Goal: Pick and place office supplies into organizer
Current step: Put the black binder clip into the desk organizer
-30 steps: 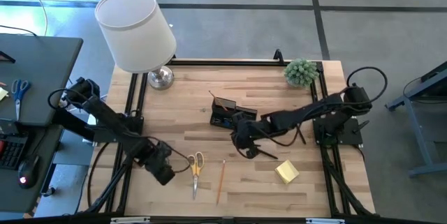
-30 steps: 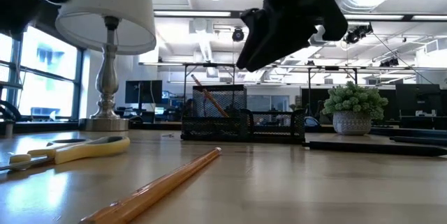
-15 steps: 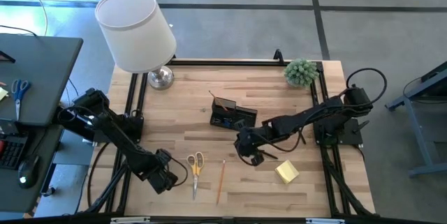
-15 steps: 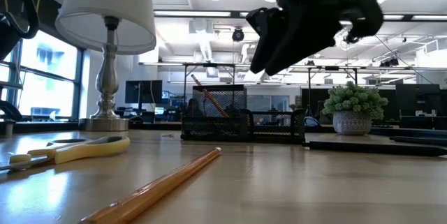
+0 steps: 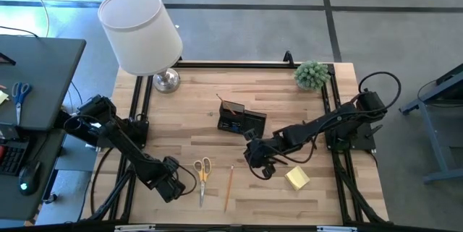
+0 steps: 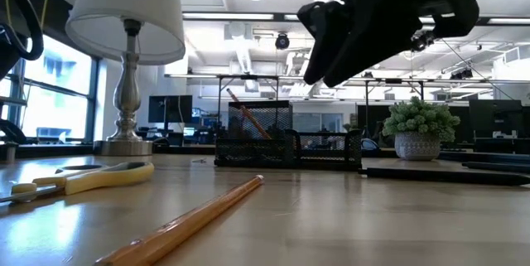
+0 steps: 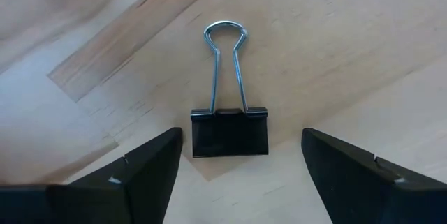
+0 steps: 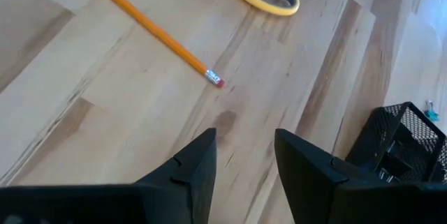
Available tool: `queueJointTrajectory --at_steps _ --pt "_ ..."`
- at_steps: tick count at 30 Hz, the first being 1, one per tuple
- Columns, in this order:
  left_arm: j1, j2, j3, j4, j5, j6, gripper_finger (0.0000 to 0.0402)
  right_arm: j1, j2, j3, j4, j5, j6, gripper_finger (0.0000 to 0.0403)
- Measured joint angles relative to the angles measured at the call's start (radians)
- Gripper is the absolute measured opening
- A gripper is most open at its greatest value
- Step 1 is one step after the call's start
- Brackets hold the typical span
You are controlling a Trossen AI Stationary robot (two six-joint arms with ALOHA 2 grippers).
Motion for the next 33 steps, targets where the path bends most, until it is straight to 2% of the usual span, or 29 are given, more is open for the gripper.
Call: queueJointTrajectory --at_steps 4,7,17,20,24,27,30,33 --pt "0.0 0.001 0.0 -0.004 0.002 0.014 0.0282 -0.001 0.0 0.0 0.007 0.002 0.009 0.0139" --pt "0.0 0.003 0.018 -0.03 0.002 0.027 0.0261 -0.001 0.0 0.0 0.009 0.002 0.008 0.0139" --pt "0.0 0.008 0.049 -0.106 -0.026 0.03 0.0133 -0.001 0.0 0.0 0.012 0.001 0.006 0.0139" --pt "0.0 0.007 0.05 -0.107 -0.027 0.031 0.0109 -0.001 0.0 0.0 0.011 0.001 0.006 0.0139" --pt "0.0 0.007 0.052 -0.104 -0.027 0.057 0.0112 -0.001 0.0 0.0 0.011 0.001 -0.011 0.0139" --pt "0.014 0.007 0.077 -0.111 -0.055 0.108 0.0135 -0.001 0.0 0.0 0.02 -0.002 -0.012 0.0139" --pt "0.04 0.007 0.118 -0.134 -0.147 0.192 0.0147 -0.001 0.0 0.0 0.029 -0.016 -0.012 0.0139" --pt "0.074 0.007 0.162 -0.148 -0.26 0.302 0.0138 -0.001 0.0 0.0 0.029 -0.066 -0.007 0.0139"
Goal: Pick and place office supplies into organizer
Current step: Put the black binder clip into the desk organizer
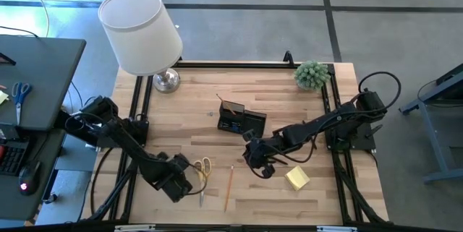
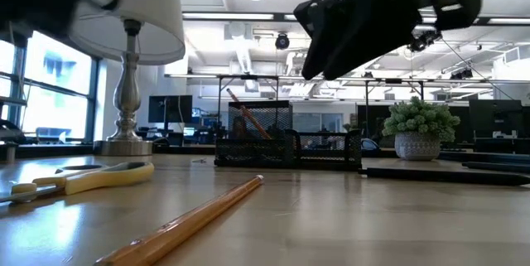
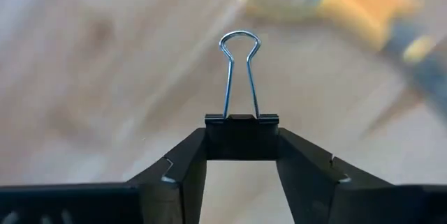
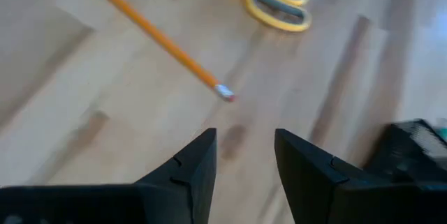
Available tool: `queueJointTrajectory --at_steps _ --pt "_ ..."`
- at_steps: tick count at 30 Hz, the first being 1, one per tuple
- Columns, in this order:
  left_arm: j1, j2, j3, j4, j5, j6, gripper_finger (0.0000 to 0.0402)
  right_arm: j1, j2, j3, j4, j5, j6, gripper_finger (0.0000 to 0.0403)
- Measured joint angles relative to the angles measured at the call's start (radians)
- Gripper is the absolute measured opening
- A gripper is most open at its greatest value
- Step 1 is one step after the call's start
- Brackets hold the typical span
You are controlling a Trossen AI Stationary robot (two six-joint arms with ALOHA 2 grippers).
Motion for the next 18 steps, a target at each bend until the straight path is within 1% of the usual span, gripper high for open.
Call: queueJointTrajectory --at_steps 2,5,8,10,14,18 --pt "0.021 0.0 0.027 -0.01 -0.08 0.083 0.0125 0.0 0.0 0.0 -0.008 -0.029 0.026 0.0139" --pt "0.054 0.0 0.061 -0.005 -0.201 0.216 0.0111 0.0 0.0 0.0 -0.044 -0.035 0.079 0.0139" --pt "0.103 0.0 0.087 -0.004 -0.3 0.353 0.0112 0.006 0.0 0.0 -0.088 -0.035 0.145 0.0139" --pt "0.147 -0.001 0.104 0.001 -0.349 0.458 0.0123 0.011 0.0 0.0 -0.116 -0.046 0.198 0.0139" --pt "0.257 -0.002 0.121 0.057 -0.396 0.721 0.0144 0.018 0.0 0.0 -0.142 -0.115 0.296 0.0139" --pt "0.382 -0.002 0.121 0.155 -0.395 1.008 0.0144 0.052 0.0 0.0 -0.142 -0.115 0.362 0.0139"
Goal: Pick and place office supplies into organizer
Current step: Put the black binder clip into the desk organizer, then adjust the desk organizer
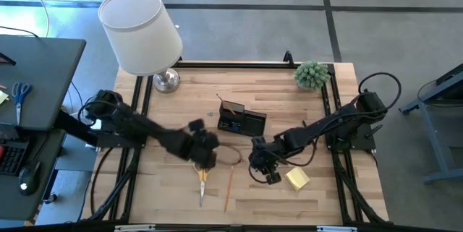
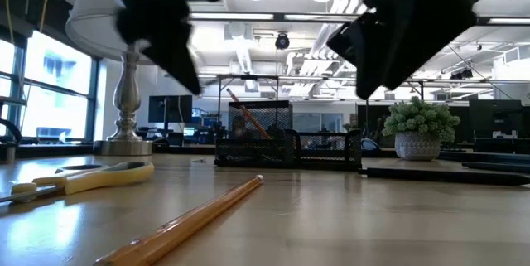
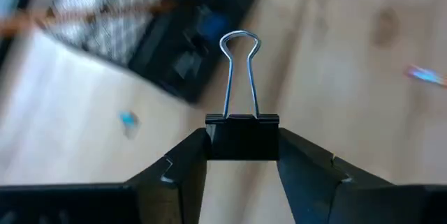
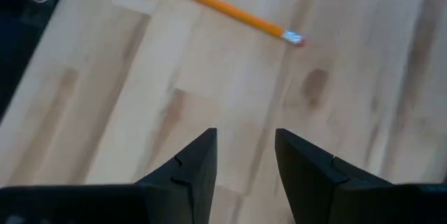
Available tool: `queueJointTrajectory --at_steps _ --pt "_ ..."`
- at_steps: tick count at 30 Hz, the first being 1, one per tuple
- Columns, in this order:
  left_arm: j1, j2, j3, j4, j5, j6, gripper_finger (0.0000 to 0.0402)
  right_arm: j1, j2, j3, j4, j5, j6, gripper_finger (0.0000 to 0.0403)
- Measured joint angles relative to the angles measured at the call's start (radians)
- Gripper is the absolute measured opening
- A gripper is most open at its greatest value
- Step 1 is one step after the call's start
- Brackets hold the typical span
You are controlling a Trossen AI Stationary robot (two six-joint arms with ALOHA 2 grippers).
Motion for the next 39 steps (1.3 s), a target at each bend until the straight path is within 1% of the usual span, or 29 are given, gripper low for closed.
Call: queueJointTrajectory --at_steps 6,9,11,15,19,25,29,34,39 --pt "0.168 0.0 0.0 0.158 0.013 0.383 0.0133 0.081 0.0 0.0 0.0 0.041 0.03 0.0139" --pt "0.237 0.0 0.0 0.218 0.082 0.545 0.0137 0.115 0.0 0.0 0.0 0.082 0.046 0.0139" --pt "0.276 0.0 0.0 0.25 0.129 0.602 0.0143 0.131 0.0 0.0 0.0 0.108 0.051 0.0139" --pt "0.326 0.01 0.0 0.27 0.185 0.629 0.0157 0.147 0.0 0.0 0.011 0.183 0.056 0.0139" --pt "0.339 0.009 0.0 0.249 0.216 0.661 0.017 0.149 0.0 0.0 0.029 0.231 0.062 0.0139" --pt "0.333 0.009 0.0 0.249 0.214 0.685 0.0212 0.149 0.0 -0.036 0.12 0.254 0.077 0.0139" --pt "0.334 0.009 0.0 0.243 0.209 0.671 0.0244 0.151 0.0 -0.057 0.141 0.257 0.141 0.0139" --pt "0.333 0.009 0.0 0.144 0.162 0.599 0.0258 0.173 0.0 -0.063 0.121 0.293 0.21 0.0139" --pt "0.328 0.001 0.001 0.033 0.158 0.554 0.0259 0.205 0.0 -0.063 0.121 0.334 0.25 0.0139"
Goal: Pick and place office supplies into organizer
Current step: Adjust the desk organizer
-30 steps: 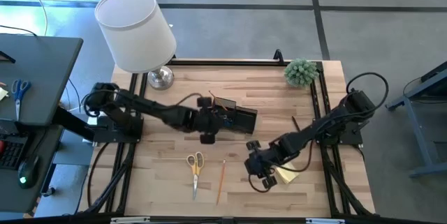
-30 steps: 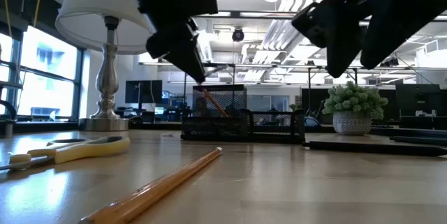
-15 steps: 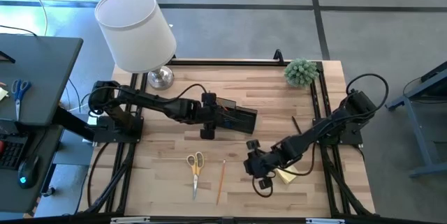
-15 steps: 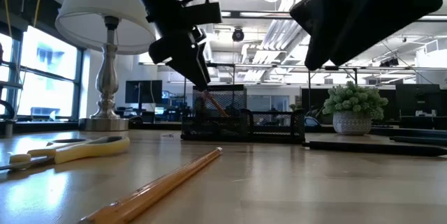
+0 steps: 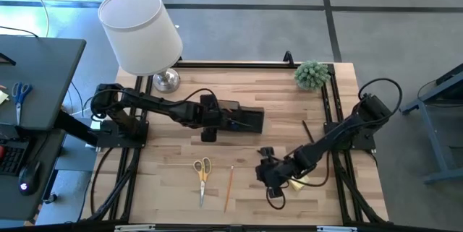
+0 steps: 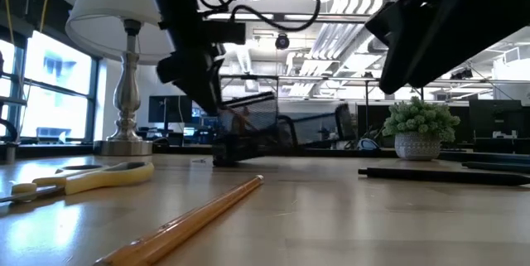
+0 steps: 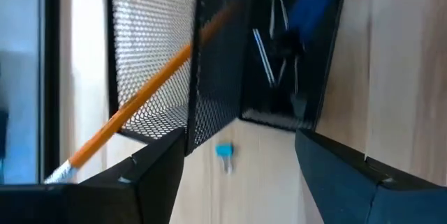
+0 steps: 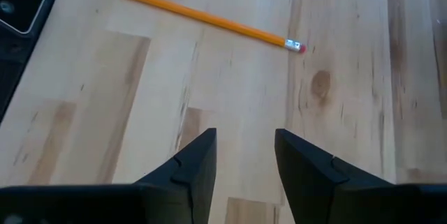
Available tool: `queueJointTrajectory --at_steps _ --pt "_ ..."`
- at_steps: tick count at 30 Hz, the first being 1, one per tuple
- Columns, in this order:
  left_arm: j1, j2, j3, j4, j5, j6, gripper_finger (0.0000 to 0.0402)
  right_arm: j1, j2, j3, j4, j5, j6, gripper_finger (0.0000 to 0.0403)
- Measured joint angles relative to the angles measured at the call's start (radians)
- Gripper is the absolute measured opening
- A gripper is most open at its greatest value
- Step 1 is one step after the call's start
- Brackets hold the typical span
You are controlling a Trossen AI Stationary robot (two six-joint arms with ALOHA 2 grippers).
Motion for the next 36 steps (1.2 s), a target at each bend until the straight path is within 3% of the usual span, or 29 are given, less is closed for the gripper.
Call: queueJointTrajectory --at_steps 10,16,26,29,32,36 --pt "-0.052 -0.049 -0.005 0.032 0.039 -0.035 0.0259 0.053 0.0 0.0 -0.007 0.078 0.038 0.0139" --pt "-0.073 -0.049 0.009 -0.03 0.022 -0.082 0.0259 0.052 0.0 0.0 -0.022 0.108 0.057 0.0139" --pt "-0.19 -0.083 0.008 -0.281 -0.091 -0.31 0.0259 0.009 0.0 0.0 -0.225 0.431 0.036 0.0139" --pt "-0.227 -0.123 -0.034 -0.353 -0.13 -0.398 0.0259 -0.027 0.0 0.0 -0.217 0.439 0.033 0.0139" --pt "-0.251 -0.196 -0.125 -0.311 -0.126 -0.481 0.0259 -0.065 0.0 0.0 -0.223 0.475 0.035 0.0139" --pt "-0.294 -0.315 -0.273 -0.157 -0.124 -0.613 0.0259 -0.126 0.0 0.0 -0.235 0.607 0.032 0.0139"
